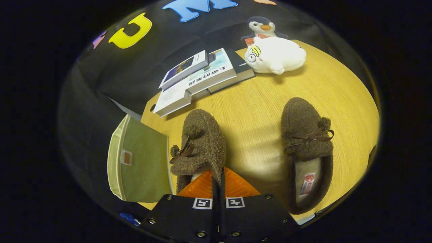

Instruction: Open the storage box then place both shoes into the box .Put the left shoe in first, then the right shoe, with the right side of both shoes facing outward in a uniform manner.

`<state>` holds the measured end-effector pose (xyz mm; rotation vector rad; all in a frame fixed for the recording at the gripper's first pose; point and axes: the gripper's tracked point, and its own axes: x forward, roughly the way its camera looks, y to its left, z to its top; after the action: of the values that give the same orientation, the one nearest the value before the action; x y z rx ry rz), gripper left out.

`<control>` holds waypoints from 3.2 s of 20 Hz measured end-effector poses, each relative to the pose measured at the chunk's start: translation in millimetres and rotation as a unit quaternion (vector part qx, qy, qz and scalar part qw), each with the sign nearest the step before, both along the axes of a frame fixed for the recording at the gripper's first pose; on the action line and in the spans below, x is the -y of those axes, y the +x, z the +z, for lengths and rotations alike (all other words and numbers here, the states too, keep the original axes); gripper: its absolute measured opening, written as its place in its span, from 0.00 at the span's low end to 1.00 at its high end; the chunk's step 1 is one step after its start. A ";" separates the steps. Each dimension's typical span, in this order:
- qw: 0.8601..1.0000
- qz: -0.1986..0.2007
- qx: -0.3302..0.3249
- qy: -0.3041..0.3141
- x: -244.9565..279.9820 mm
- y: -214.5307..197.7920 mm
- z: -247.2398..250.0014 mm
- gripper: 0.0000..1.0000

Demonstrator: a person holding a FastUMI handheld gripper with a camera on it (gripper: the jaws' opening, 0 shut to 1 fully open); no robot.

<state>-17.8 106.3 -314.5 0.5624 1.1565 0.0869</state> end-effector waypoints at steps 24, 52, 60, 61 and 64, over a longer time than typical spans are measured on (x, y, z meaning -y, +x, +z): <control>0.989 0.081 0.074 0.094 -197.0 55.9 121.4 0.01; 0.982 0.141 0.015 0.128 -331.0 8.1 50.9 0.80; 0.977 0.155 0.098 0.110 -270.5 32.2 113.2 0.98; 0.977 0.151 0.104 0.109 -258.0 35.7 118.5 0.98; 0.977 0.142 0.125 0.097 -219.6 43.0 128.6 0.98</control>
<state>25.2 325.9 -185.9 0.5386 0.9812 0.5074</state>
